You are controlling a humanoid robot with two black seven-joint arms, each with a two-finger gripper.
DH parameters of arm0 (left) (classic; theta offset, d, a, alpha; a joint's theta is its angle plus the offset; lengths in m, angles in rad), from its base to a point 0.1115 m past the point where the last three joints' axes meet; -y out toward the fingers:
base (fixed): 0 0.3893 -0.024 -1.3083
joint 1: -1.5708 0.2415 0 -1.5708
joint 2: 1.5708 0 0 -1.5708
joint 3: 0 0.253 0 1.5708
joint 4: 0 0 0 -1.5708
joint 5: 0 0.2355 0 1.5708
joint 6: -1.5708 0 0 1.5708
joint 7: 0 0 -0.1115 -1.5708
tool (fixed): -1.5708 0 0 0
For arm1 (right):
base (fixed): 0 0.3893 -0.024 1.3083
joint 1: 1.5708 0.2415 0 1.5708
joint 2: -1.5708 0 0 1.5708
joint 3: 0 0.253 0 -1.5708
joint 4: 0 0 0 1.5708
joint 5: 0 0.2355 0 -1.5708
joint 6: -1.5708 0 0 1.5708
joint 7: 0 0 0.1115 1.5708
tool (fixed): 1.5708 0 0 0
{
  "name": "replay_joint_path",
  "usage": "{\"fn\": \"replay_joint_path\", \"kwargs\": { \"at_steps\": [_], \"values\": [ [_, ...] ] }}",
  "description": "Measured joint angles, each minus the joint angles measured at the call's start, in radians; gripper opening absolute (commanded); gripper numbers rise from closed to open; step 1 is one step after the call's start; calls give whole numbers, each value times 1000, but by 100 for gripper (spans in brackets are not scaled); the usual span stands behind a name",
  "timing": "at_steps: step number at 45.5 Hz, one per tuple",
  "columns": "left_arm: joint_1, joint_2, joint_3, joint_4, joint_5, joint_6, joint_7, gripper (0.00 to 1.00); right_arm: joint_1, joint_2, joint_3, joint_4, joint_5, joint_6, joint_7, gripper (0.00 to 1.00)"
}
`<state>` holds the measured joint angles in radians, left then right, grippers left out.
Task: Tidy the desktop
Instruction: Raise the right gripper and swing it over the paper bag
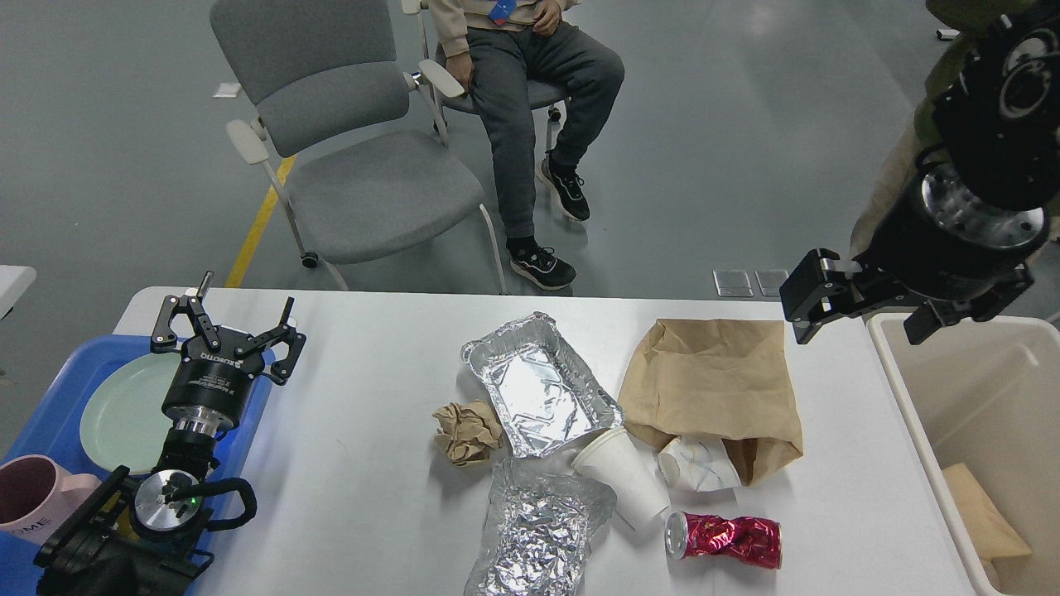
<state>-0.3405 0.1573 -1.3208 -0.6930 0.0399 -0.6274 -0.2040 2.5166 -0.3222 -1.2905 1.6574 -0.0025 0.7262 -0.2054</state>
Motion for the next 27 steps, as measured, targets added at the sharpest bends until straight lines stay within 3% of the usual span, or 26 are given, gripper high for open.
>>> {"fn": "replay_joint_path", "kwargs": {
  "at_steps": [12,27],
  "values": [
    [0,0,0,0,0,0,0,97,-90,-53,-19,-78,1,-72,15,94],
    [0,0,0,-1,0,0,0,97,-647,-59,145,-491,-12,-129,50,81]
  ]
}}
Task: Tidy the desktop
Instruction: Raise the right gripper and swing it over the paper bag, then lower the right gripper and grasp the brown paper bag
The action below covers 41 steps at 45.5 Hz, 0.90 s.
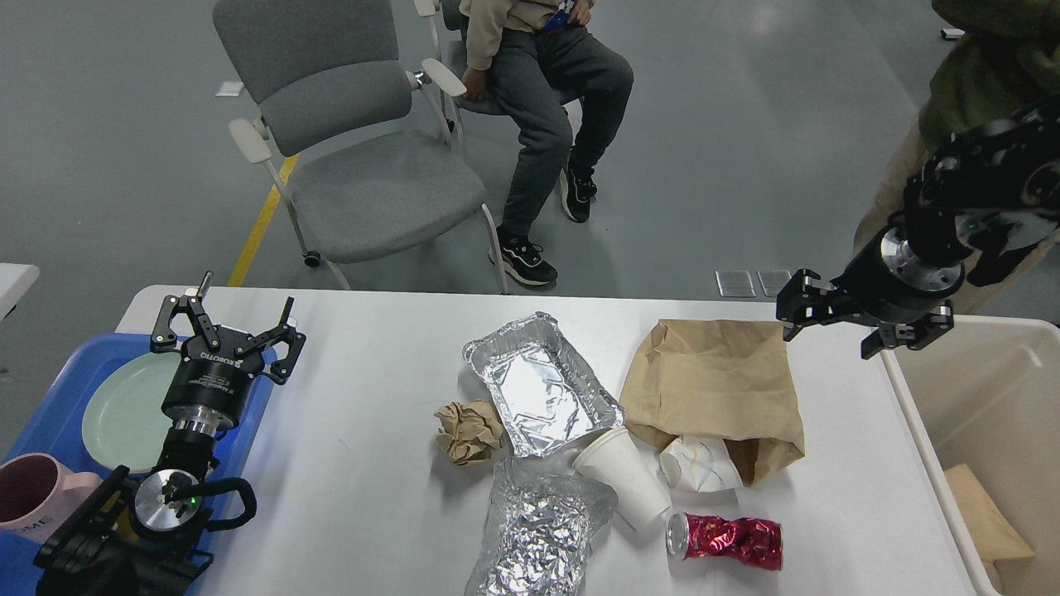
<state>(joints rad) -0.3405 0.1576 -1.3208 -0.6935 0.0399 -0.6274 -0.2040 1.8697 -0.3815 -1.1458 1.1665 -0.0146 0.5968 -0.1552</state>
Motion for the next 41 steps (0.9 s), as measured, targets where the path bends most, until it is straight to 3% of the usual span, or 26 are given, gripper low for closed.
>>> {"fn": "replay_joint_path", "kwargs": {
  "at_steps": [13,23,30,41],
  "values": [
    [0,-1,0,0,0,0,0,97,-296,72,50,-292,-29,-58,140,83],
    [0,-1,0,0,0,0,0,97,-520,155,52,-506,-32,-176,152,85],
    [0,-1,0,0,0,0,1,97,-581,184,53,-527,-32,-255,151,87],
    [0,-1,0,0,0,0,1,97,-616,201,79,-529,-22,-291,151,90]
  ]
}}
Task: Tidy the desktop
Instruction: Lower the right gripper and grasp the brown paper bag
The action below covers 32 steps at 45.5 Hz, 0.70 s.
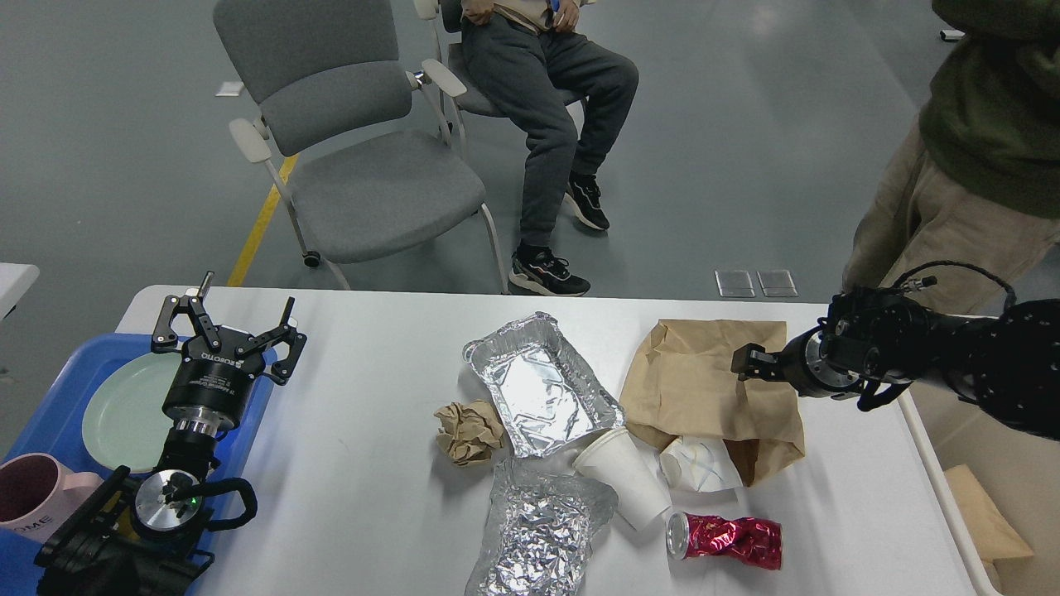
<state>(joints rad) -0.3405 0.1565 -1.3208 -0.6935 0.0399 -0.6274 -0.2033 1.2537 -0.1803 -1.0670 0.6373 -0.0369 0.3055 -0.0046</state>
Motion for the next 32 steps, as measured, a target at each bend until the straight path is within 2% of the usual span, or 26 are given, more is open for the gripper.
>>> {"fn": "replay_joint_path", "kwargs": {
  "at_steps": [11,15,20,23,26,28,32],
  "values": [
    [0,0,0,0,0,0,0,97,-87,28,21,2,0,-156,-7,89],
    [0,0,0,0,0,0,0,97,-106,35,20,3,-6,-200,-8,82],
    [0,0,0,0,0,0,0,97,-127,49,19,3,-10,-222,-9,51],
    [0,0,0,0,0,0,0,97,-132,52,18,3,-11,-225,-10,36],
    [0,0,0,0,0,0,0,97,-135,53,18,6,-12,-226,-12,14],
    [0,0,0,0,0,0,0,97,-138,55,20,7,-11,-226,-13,3],
    [0,0,0,0,0,0,0,97,-147,59,24,8,-6,-228,-14,0]
  ]
}}
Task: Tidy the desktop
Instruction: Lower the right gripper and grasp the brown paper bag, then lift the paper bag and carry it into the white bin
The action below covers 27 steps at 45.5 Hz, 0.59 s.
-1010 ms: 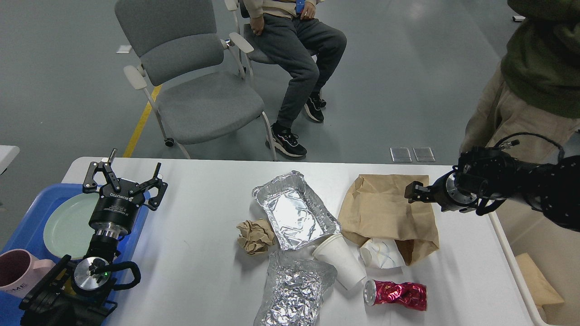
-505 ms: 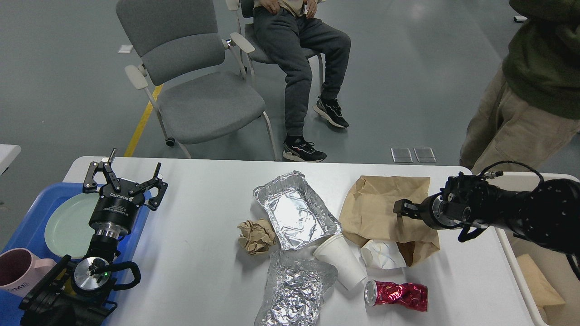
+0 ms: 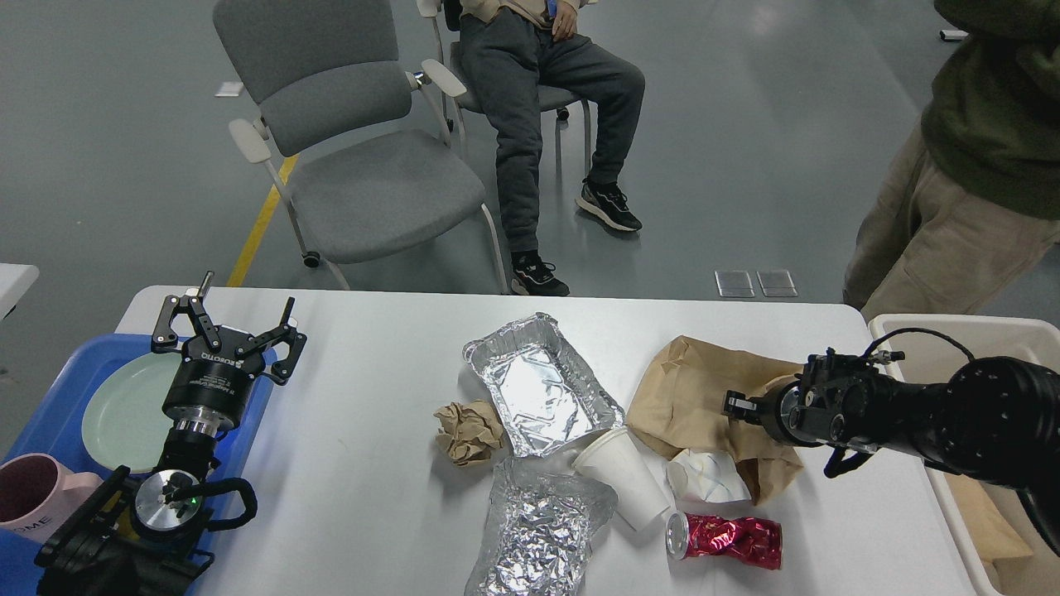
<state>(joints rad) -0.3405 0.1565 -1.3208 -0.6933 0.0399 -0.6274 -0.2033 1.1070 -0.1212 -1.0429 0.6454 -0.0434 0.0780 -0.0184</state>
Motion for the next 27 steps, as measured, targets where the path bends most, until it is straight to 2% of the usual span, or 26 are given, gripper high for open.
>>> {"fn": "replay_joint_path", "kwargs": {
  "at_steps": [11,27],
  "values": [
    [0,0,0,0,0,0,0,97,-13,-2,19,2,28,-6,-20,0],
    [0,0,0,0,0,0,0,97,30,-10,22,54,42,-39,-25,0]
  ]
}}
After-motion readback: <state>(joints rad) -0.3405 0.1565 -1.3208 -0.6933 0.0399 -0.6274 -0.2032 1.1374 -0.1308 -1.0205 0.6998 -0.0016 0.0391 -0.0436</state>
